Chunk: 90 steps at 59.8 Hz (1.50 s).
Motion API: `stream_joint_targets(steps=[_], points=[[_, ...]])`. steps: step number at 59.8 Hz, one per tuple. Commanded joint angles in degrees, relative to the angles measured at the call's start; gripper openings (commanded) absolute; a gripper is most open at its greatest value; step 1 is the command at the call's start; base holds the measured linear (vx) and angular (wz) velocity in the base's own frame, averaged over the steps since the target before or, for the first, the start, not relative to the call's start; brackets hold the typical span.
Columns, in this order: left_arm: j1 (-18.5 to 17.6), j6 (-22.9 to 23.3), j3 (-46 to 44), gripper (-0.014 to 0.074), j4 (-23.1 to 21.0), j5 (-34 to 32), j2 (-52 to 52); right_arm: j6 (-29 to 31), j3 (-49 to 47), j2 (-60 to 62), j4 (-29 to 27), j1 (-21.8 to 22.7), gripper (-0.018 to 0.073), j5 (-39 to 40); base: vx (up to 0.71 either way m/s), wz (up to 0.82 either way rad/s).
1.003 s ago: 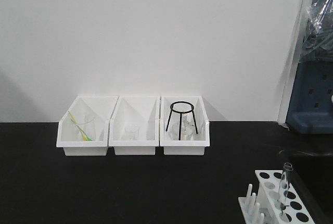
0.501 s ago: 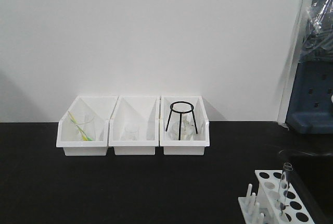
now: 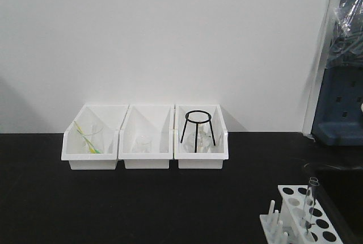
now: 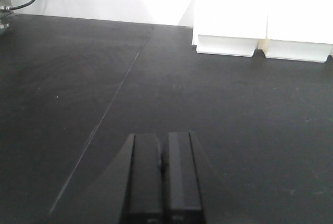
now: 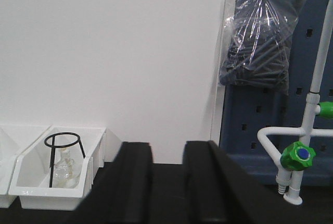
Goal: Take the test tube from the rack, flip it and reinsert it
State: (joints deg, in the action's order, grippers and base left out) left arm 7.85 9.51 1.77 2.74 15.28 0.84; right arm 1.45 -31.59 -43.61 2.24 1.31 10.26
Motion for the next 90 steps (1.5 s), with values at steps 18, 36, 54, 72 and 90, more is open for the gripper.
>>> stream_joint_targets(steps=[18,36,54,72,90], points=[[0.13,0.01,0.11,-0.0006,-0.21,-4.56,0.17,-4.57,-0.67,-1.24,0.55,0.15,0.0690,7.49,0.00,0.00],[0.13,0.01,0.11,-0.0006,-0.21,-4.56,0.17,-8.35,16.24,-21.44,6.32,-1.40,0.0582,42.03,0.00,0.00],[0.13,0.01,0.11,-0.0006,-0.21,-4.56,0.17,-9.69,14.31,-39.20,8.26,-1.40,0.0473,56.43,0.00,0.00],[0.13,0.01,0.11,-0.0006,-0.21,-4.56,0.17,-9.80,8.19,-47.90,10.16,-1.40,0.0470,56.47,0.00,0.00],[0.13,0.01,0.11,-0.0006,-0.21,-4.56,0.17,-9.85,3.82,-53.58,10.81,-1.40,0.0452,56.33,0.00,0.00]])
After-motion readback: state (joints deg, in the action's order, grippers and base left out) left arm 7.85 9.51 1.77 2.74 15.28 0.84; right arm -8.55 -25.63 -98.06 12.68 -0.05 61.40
